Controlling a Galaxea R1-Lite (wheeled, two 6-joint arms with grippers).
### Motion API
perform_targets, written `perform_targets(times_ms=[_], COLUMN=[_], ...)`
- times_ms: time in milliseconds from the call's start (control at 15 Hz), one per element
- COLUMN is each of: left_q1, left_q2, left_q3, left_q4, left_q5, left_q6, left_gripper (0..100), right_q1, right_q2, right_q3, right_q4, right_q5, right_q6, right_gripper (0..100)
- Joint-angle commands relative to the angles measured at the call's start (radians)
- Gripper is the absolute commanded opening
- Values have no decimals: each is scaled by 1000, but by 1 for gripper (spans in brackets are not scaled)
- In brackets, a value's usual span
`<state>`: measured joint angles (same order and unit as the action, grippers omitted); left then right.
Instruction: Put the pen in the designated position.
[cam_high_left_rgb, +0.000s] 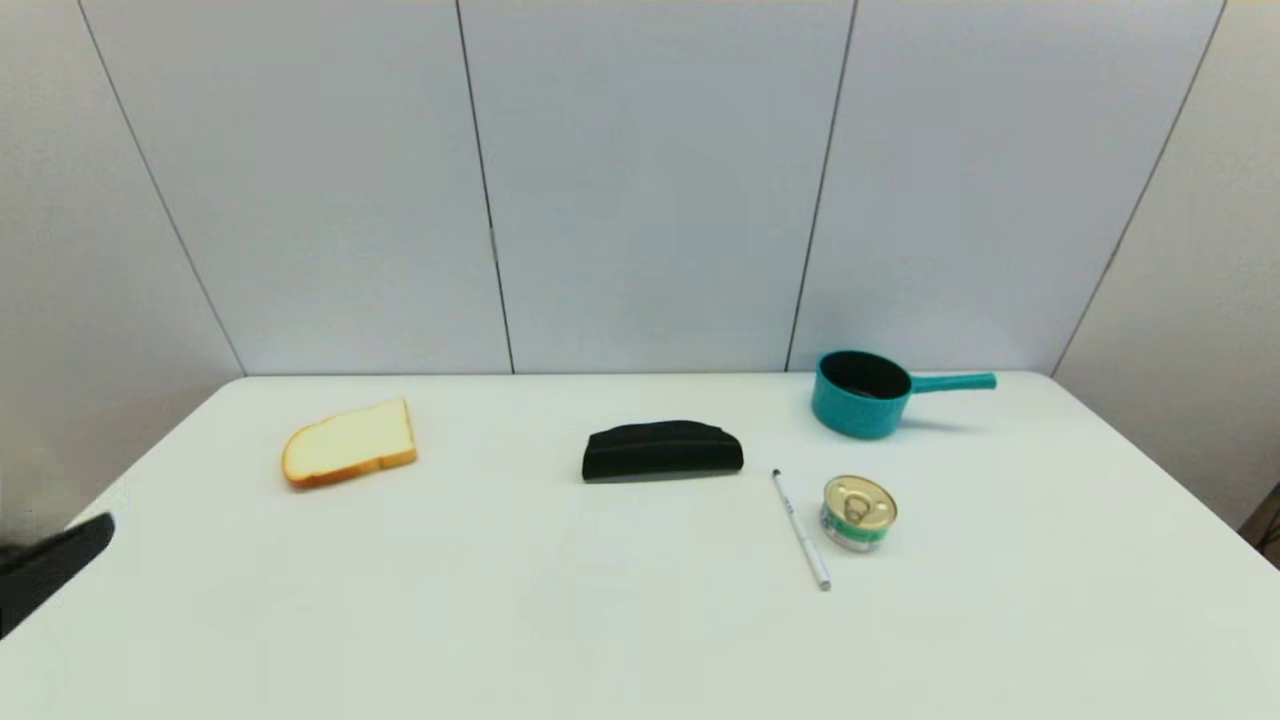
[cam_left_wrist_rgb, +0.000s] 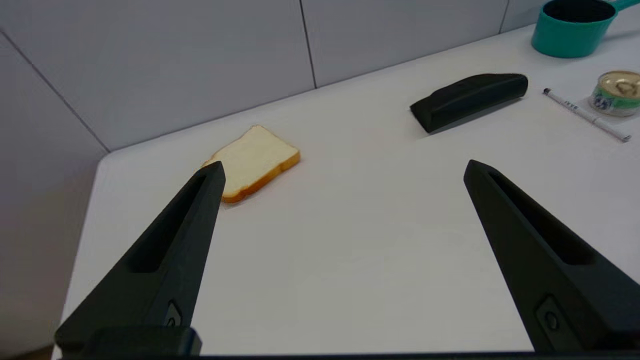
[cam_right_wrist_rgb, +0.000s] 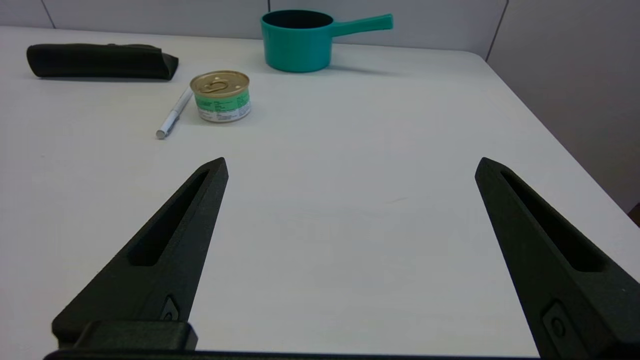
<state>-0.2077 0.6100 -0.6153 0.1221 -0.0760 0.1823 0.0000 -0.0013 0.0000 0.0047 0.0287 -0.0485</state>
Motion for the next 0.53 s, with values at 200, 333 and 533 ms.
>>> perform_targets(times_ms=[200,333,533], left_q1=[116,145,203], left_q2=[-328,-332,-444], left_q3=[411,486,565], left_q4=[-233,-271,-268], left_q5=[-47,-50,-50], left_q6=[49,46,-4], left_gripper=[100,100,100], right_q1=[0,0,0], right_q2=[1,1,1], right_q3=[0,0,0], right_q4=[0,0,0], right_q5=[0,0,0], right_q6=[-1,-1,-1], right_gripper=[100,100,100])
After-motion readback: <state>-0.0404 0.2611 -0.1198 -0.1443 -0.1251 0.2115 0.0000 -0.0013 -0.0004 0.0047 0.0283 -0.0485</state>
